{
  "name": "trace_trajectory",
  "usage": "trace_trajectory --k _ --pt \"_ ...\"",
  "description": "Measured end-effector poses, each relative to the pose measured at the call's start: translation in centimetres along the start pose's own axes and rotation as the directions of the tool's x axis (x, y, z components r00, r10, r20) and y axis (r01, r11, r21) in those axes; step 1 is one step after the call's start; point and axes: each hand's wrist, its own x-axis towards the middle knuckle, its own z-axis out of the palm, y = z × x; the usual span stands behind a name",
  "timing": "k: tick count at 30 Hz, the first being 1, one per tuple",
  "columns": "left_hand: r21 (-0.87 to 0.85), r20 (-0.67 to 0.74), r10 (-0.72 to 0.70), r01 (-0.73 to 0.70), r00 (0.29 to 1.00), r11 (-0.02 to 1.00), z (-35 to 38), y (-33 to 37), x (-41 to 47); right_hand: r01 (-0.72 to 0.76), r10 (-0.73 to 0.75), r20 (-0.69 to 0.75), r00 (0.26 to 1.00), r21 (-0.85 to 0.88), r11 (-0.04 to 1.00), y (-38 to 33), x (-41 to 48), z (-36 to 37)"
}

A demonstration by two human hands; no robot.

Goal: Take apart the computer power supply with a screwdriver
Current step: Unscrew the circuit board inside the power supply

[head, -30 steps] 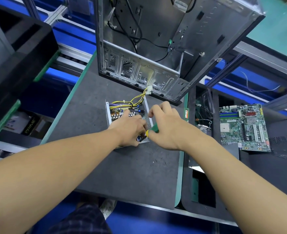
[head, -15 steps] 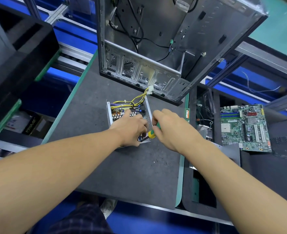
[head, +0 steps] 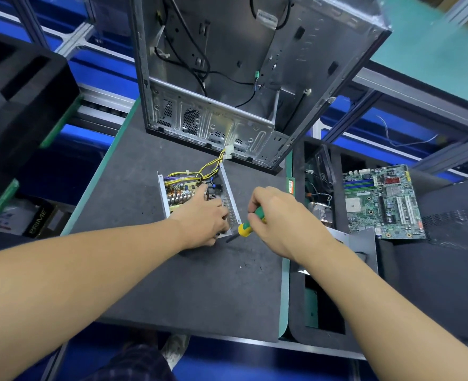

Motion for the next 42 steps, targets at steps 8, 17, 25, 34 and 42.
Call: trace_trajectory --k 8,17,25,34,42 --pt "-0.036 0.13 -0.071 0.076 0.989 0.996 -0.2 2.2 1.6 -0.008 0.011 -0.036 0.999 0.082 0.997 0.9 -1.1 -0.3" --pt "0.027 0.164 -0.056 0.052 0.985 0.998 -0.1 2.6 1.9 0.006 0.001 -0.064 0.998 0.121 0.993 1.3 -1.4 -0.5" --pt "-0.202 0.03 -0.086 0.09 0.996 0.975 -0.6 1.9 0.9 0.015 0.005 -0.112 0.994 0.174 0.985 2.0 -1.8 -2.3" --pt "-0.9 -0.064 -0.097 -0.015 0.993 0.435 -5.0 6.4 -1.7 -0.131 0.131 0.017 0.991 -0.023 0.991 4.5 -3.9 -4.5" --pt "-0.902 0.412 -0.084 0.393 0.907 -0.179 -7.4 16.5 5.7 -0.347 0.343 -0.112 0.933 -0.013 0.938 9.1 -10.1 -5.3"
